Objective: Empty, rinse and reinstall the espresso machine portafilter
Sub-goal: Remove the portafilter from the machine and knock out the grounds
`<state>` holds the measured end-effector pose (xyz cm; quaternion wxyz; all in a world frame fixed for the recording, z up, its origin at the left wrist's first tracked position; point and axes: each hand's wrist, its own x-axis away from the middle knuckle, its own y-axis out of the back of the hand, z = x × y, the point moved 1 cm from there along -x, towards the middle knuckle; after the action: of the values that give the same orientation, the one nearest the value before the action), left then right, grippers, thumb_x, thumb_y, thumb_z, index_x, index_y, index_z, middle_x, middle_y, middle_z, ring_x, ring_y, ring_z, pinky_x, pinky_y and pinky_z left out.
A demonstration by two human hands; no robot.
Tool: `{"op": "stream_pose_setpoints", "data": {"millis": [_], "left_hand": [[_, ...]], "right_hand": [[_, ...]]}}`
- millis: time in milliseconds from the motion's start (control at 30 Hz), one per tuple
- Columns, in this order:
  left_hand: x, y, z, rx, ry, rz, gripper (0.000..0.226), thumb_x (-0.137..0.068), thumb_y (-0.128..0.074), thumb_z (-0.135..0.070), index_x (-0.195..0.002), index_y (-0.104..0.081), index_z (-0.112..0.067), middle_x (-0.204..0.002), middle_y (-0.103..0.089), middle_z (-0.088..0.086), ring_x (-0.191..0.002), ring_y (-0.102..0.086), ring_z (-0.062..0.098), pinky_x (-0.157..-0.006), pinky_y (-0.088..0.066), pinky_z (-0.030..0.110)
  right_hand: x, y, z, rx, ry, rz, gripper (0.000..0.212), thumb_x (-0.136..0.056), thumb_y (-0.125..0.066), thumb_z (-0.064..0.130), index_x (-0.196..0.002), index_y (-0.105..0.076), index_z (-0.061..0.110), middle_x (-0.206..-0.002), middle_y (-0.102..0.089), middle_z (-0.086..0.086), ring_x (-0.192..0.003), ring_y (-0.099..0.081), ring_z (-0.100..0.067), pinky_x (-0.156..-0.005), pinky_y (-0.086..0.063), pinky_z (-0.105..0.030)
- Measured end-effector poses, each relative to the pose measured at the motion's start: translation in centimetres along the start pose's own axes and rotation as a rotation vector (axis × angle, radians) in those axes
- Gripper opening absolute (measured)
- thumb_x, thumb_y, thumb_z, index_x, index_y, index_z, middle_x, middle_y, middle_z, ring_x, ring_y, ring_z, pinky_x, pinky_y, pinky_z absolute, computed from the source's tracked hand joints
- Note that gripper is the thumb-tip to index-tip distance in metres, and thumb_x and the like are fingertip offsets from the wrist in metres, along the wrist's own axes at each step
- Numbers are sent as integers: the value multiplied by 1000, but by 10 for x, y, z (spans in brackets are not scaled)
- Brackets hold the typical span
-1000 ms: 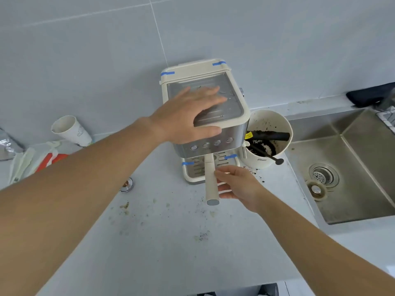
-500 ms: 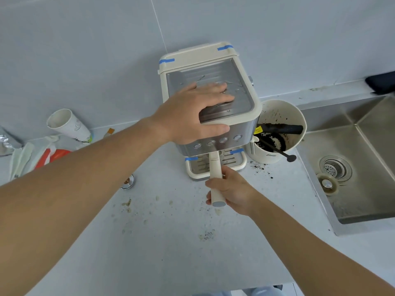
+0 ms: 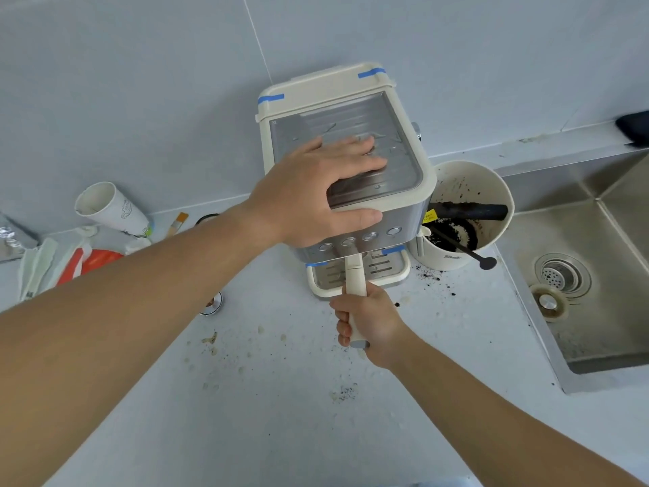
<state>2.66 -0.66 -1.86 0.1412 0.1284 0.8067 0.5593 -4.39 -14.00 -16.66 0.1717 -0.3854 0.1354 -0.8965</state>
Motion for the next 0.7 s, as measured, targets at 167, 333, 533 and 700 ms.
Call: {"op": "stream_pose_setpoints", "data": {"millis": [167, 333, 533, 700], "left_hand": [[0, -1, -1, -12, 5, 2, 69, -79, -53, -65, -141, -42, -38, -157, -29, -12, -144, -19, -1, -120, -8, 34], [0, -1, -2, -4, 7, -3, 69, -78, -52, -66, -141, -42, -39, -157, -30, -12, -144, -19, -2, -120, -8, 34], [-1, 0, 0, 18, 8, -7, 70, -76, -52, -67, -140, -44, -39, -156, -31, -14, -143, -20, -3, -120, -9, 35], [0, -1, 0, 28, 4, -14, 68, -77, -55, -65, -139, -45, -40, -156, -31, -15, -142, -20, -5, -120, -9, 33]], "right_hand": [[0, -5, -3, -2, 37, -37, 19, -83, -57, -8, -79, -48, 9, -55, -44, -7, -40, -40, -19, -43, -39, -26], [-4, -19, -9, -47, 46, -82, 18, -81, -57, -7, -81, -48, 8, -56, -45, -7, -40, -41, -20, -42, -41, -26], [-9, -37, -15, -153, 71, -101, 16, -82, -56, -7, -83, -47, 7, -55, -46, -5, -39, -42, -19, -43, -41, -28], [-16, -53, -21, -273, 87, -48, 19, -82, -55, -9, -84, -47, 9, -58, -46, -6, -42, -43, -20, -45, -42, -29]]}}
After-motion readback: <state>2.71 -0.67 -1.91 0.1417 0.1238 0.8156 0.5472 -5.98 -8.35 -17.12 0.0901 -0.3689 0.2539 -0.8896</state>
